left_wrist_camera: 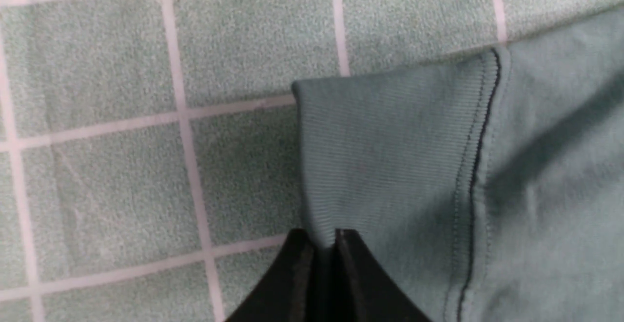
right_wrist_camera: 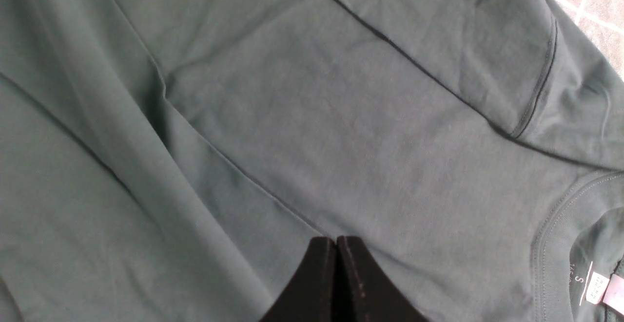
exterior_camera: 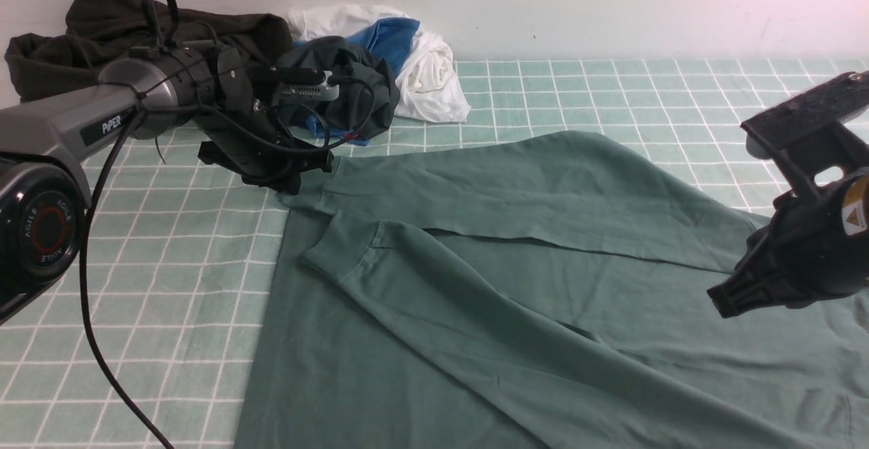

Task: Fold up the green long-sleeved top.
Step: Use the left arm to clamp the cuff farthest from it, then use the left arm to drag and drop the cuff onto the cuff closest to the left arm

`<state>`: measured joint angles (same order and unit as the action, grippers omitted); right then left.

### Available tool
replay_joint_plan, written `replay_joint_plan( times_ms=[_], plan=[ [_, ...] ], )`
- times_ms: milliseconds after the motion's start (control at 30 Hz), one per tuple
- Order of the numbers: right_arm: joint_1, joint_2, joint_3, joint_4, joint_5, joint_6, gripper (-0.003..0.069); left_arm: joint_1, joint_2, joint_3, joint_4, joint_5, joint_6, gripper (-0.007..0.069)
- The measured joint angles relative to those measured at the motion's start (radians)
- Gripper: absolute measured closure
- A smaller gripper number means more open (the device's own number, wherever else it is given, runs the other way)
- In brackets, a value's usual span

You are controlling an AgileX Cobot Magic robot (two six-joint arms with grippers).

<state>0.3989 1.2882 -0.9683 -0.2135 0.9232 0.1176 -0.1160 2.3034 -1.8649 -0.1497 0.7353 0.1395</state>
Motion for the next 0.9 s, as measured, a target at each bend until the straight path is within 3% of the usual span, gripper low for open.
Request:
replay_joint_plan(
  times_ms=[133, 267, 500, 667, 900],
  plan=[
    [0.000, 0.000, 0.000, 0.000, 0.000, -0.006, 0.0673, -0.018, -0.074, 0.000, 0.003, 0.032, 0.107, 0.0607],
    [0.000, 0.000, 0.000, 0.000, -0.006, -0.008, 0.0673, -0.058, -0.164, 0.000, 0.003, 0.050, 0.134, 0.0607],
    [0.000, -0.004, 0.000, -0.004, -0.005, -0.009, 0.0673, -0.224, -0.382, 0.000, 0.003, 0.057, 0.143, 0.0607],
    [0.000, -0.125, 0.000, -0.016, 0.057, -0.009, 0.0673, -0.339, -0.554, 0.000, -0.003, 0.065, 0.038, 0.0607],
    [0.000, -0.330, 0.000, 0.000, 0.106, -0.009, 0.0673, -0.343, -0.740, 0.102, 0.047, 0.213, -0.156, 0.0606]
  ],
)
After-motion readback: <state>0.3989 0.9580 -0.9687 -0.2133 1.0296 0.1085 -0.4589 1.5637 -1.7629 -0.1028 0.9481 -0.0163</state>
